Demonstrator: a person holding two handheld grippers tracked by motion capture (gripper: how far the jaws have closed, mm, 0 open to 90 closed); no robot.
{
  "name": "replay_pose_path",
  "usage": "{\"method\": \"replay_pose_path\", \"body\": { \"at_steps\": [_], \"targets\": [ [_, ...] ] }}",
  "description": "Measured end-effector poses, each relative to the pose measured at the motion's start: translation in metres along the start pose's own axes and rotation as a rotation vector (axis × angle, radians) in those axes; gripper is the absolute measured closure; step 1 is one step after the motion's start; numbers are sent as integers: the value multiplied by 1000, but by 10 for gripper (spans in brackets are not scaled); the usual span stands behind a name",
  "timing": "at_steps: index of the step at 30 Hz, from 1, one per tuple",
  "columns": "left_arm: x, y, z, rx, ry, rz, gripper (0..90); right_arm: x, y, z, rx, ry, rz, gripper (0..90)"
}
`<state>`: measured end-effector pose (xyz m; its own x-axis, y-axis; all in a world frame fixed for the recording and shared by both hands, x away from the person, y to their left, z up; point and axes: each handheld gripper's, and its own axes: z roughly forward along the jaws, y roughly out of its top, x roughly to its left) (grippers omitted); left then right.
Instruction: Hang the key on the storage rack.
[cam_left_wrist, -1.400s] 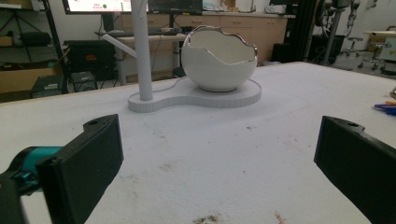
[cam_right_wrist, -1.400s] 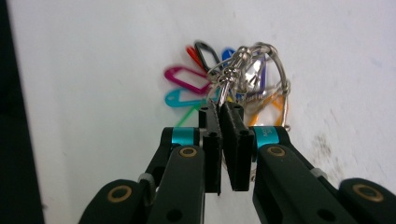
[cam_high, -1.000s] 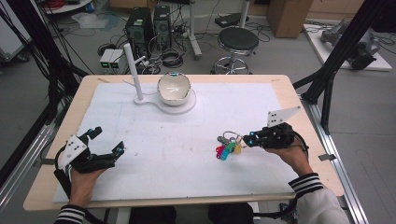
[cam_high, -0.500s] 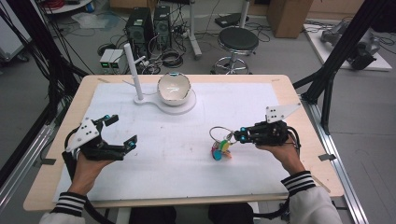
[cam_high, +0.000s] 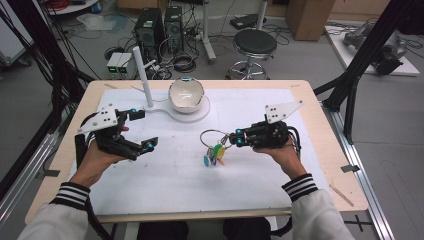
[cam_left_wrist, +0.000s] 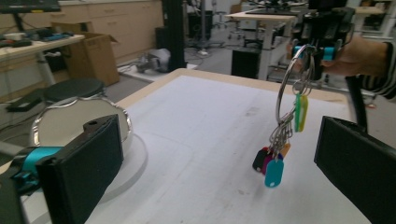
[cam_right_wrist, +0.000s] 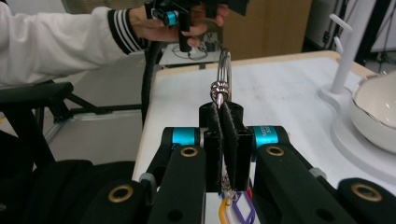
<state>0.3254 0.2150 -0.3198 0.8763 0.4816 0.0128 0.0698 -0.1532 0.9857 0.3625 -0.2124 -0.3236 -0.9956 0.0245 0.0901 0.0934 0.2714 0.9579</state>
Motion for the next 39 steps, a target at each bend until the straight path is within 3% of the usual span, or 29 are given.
{"method": "replay_pose_path", "body": {
  "at_steps": [5,11,17,24,25,26,33,39],
  "targets": [
    [1,8,11,36,-53,12,17,-1,9,15,10,42,-7,879],
    [-4,15,29,60,-109,41,17,-3,17,27,1,60,-14,879],
    [-6,24,46,70,-175,34,17,-3,21,33,4,60,-16,878],
    [-13,24,62,97,-242,34,18,-4,22,37,11,51,-15,879],
    [-14,24,63,101,-253,36,29,-4,22,37,23,45,-1,880],
    [-14,24,64,106,-258,41,62,-5,22,37,12,33,-16,880],
    [-16,24,69,114,-318,39,229,-3,22,36,20,39,-1,881],
    [-17,24,70,129,-328,42,356,-3,22,37,19,37,-15,880]
  ]
}}
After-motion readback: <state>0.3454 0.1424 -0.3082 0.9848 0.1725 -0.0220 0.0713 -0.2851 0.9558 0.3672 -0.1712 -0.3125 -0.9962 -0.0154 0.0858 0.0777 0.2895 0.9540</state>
